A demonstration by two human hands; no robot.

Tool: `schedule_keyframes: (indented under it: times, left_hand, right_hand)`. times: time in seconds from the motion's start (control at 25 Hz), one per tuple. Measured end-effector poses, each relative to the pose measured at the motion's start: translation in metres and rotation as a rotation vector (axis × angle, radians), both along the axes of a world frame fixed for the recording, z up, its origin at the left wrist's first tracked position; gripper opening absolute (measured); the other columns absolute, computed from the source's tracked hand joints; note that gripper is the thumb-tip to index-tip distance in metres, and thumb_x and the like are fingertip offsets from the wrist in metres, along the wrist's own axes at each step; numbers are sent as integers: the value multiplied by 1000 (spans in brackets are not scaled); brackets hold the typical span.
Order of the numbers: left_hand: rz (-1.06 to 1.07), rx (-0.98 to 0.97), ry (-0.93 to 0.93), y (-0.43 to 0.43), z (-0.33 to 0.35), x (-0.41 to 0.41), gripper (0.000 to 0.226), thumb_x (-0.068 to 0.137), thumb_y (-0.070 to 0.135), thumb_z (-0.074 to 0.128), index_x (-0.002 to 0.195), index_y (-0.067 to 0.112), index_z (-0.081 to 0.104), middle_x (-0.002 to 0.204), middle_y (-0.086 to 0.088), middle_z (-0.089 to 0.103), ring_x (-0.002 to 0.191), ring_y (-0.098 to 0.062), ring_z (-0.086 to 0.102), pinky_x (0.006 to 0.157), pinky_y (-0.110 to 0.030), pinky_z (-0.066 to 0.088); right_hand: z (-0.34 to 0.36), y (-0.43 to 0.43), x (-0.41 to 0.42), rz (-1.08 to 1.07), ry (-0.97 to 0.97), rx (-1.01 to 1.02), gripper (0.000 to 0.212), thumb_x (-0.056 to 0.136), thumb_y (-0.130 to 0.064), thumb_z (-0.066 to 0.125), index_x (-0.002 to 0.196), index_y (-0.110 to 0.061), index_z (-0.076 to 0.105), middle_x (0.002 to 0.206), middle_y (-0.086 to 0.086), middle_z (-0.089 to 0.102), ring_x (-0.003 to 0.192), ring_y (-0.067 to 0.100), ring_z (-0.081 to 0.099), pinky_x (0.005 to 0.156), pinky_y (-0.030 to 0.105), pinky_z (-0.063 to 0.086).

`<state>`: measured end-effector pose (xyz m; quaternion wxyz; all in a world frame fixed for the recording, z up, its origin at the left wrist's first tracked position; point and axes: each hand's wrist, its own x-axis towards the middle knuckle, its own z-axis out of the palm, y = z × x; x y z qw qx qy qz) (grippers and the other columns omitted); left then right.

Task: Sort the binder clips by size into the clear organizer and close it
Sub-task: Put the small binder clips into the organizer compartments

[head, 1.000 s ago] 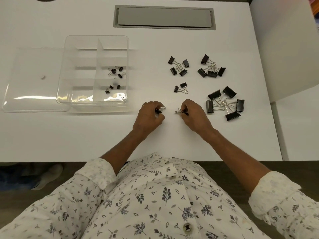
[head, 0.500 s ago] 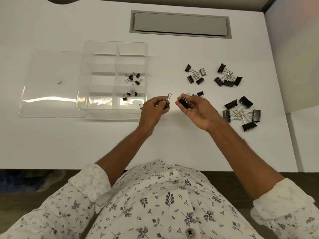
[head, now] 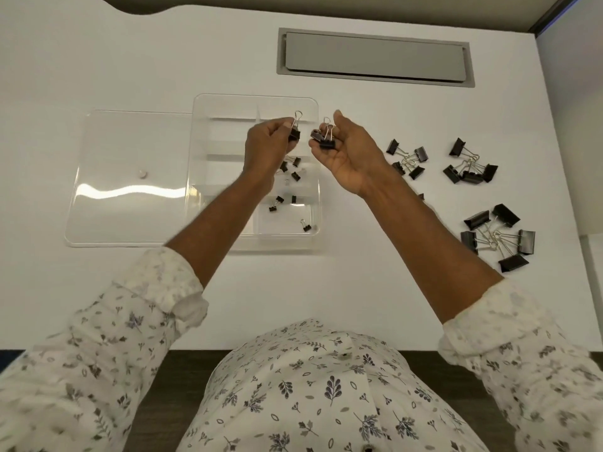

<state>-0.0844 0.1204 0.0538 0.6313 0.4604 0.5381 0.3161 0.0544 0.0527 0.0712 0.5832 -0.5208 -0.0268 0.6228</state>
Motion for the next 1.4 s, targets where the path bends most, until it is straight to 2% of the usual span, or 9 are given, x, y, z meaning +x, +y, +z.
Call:
schedule_keyframes:
  times: [0.12, 0.28, 0.4, 0.52, 0.64, 0.8, 1.04, 1.2, 1.4]
  left_hand:
    - [-68, 24, 93, 29, 4, 0, 13, 90, 17, 59, 88, 14, 72, 83, -6, 67, 78, -20, 62, 84, -34, 58]
    - [-106, 58, 138, 43, 9, 0, 8, 86, 19, 50, 85, 18, 59, 85, -4, 48, 79, -15, 42, 75, -28, 41]
    - [-124, 89, 173, 34, 4, -3, 18, 98, 18, 49, 90, 18, 66, 89, -2, 60, 81, -14, 52, 78, -24, 45]
    - [-125, 151, 189, 16, -7, -2, 30, 103, 23, 51, 122, 13, 72, 124, -2, 72, 111, -11, 65, 100, -24, 50]
    - [-147, 213, 170, -17, -9, 7, 30, 104, 20, 54, 129, 12, 68, 119, 3, 71, 93, 2, 64, 80, -9, 51]
    - [-261, 314, 175, -62, -23, 29, 30, 100, 20, 61, 128, 12, 69, 129, 0, 70, 121, -9, 63, 107, -26, 47]
    - [-558, 460, 284, -125, -47, 58, 35, 100, 19, 61, 134, 9, 64, 138, -4, 64, 129, -15, 58, 108, -21, 40]
    - [-713, 528, 380, -152, -70, 80, 39, 100, 17, 60, 138, 8, 60, 143, -8, 59, 136, -23, 52, 116, -38, 38]
    - [-910, 689, 494, -171, -74, 112, 49, 101, 13, 55, 149, 7, 47, 159, -8, 42, 149, -24, 35, 122, -34, 29]
  right_hand:
    - [2, 31, -10, 94, -100, -27, 56, 101, -44, 56, 138, -2, 53, 128, 11, 60, 120, 25, 58, 115, 42, 42]
    - [6, 46, -11, 145, -135, 8, 68, 102, -51, 50, 155, -11, 35, 165, 8, 25, 154, 32, 15, 122, 46, 29]
    - [3, 33, -1, 66, -131, 41, 54, 104, -45, 49, 146, -11, 50, 157, 8, 40, 151, 30, 26, 120, 45, 33]
    - [-4, 0, 15, 3, -160, 56, 44, 104, -37, 52, 140, -11, 57, 148, 7, 52, 145, 25, 38, 115, 39, 40]
    - [-10, -44, 38, -47, -206, 42, 39, 104, -30, 52, 137, -11, 60, 143, 5, 59, 138, 21, 48, 114, 37, 43]
    - [-20, -103, 75, -117, -329, -14, 36, 104, -23, 52, 136, -10, 61, 139, 4, 63, 132, 17, 55, 111, 34, 45]
    - [-55, -173, 117, 60, -909, -227, 37, 101, -15, 49, 136, -21, 60, 138, -6, 59, 132, 12, 51, 113, 36, 41]
    - [-82, -198, 133, 340, -1423, -219, 51, 94, 6, 46, 141, -10, 54, 149, 10, 51, 139, 25, 46, 117, 37, 35]
    - [-93, -196, 147, 684, -1614, -127, 66, 88, 17, 44, 150, -5, 43, 161, 16, 33, 144, 35, 37, 117, 41, 33]
